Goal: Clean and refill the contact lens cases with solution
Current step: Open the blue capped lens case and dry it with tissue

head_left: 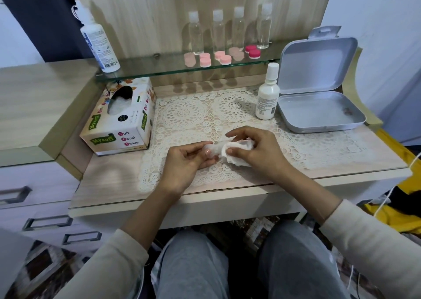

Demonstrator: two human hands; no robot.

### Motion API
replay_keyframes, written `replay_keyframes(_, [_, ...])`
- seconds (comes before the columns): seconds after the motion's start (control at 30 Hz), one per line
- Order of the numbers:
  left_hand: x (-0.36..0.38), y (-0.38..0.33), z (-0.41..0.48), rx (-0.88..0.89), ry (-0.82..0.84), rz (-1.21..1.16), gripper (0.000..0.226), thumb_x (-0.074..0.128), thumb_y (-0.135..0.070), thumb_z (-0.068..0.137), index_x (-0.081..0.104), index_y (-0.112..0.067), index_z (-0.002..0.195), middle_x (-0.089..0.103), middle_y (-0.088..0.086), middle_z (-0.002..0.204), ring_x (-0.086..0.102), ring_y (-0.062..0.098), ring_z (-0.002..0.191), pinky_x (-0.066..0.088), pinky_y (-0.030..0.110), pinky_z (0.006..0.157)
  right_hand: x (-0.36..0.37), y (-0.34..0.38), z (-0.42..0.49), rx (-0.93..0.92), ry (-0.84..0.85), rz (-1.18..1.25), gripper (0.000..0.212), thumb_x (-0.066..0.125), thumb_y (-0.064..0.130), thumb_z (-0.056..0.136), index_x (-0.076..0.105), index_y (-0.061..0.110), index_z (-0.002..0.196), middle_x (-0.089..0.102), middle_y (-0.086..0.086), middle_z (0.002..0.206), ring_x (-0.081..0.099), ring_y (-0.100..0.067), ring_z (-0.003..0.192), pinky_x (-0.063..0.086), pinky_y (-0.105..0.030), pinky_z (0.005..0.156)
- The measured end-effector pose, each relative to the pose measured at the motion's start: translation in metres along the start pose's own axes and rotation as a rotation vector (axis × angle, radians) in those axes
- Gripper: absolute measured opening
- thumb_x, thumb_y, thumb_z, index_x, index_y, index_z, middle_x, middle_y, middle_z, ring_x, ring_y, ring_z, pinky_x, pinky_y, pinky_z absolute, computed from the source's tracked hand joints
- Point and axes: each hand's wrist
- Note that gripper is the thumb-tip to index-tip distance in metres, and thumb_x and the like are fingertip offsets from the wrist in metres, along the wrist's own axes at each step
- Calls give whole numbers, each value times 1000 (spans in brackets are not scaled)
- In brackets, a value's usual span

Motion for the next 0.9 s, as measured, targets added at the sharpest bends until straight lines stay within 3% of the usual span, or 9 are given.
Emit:
replay_keyframes(0.13, [-1, 1, 0, 10, -1, 25, 12, 60, -1, 82, 66, -4, 92, 70, 7, 81, 70, 17, 70, 54, 17, 64, 4, -2, -1, -11, -30, -91, 21, 77, 11, 71, 73, 7, 91, 64, 3, 82, 56, -6, 73, 42, -12, 67])
replay_keyframes(0.33, [-2, 3, 0, 21, 11, 28, 14, 61, -1, 82, 66, 1, 94, 71, 6, 81, 70, 18, 73, 55, 19, 65, 9, 0, -1, -52, -43, -165, 21, 80, 18, 68, 70, 8, 83, 63, 3, 78, 57, -11, 72, 39, -12, 62])
replay_keyframes(0.57, [-1, 2, -3, 37, 10, 36, 11, 61, -1, 82, 67, -9, 87, 72, 3, 76, 70, 17, 72, 55, 18, 66, 13, -1, 4, 39, -118, -85, 26, 75, 22, 75, 56, 16, 58, 51, 9, 55, 42, -2, 52, 30, -13, 52])
replay_keyframes(0.7, [-3, 1, -2, 17, -5, -20, 12, 58, 2, 84, 66, -5, 89, 72, 3, 75, 70, 17, 70, 55, 18, 65, 5, 1, 4, 58, 0, 80, 22, 76, 9, 73, 60, 18, 62, 58, 10, 62, 50, 4, 53, 35, -8, 53])
replay_keyframes(0.9, [-3, 2, 0, 11, -31, -10, 11, 59, 2, 83, 66, -2, 90, 72, 3, 75, 70, 18, 69, 56, 20, 65, 4, 1, 2, 49, 58, 64, 23, 82, 8, 64, 63, 22, 68, 65, 3, 73, 60, -8, 65, 48, -20, 58])
Point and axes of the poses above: each hand's wrist, its own z-axis towards the middle knuckle, its own x-axis out of the palm, y = z × x
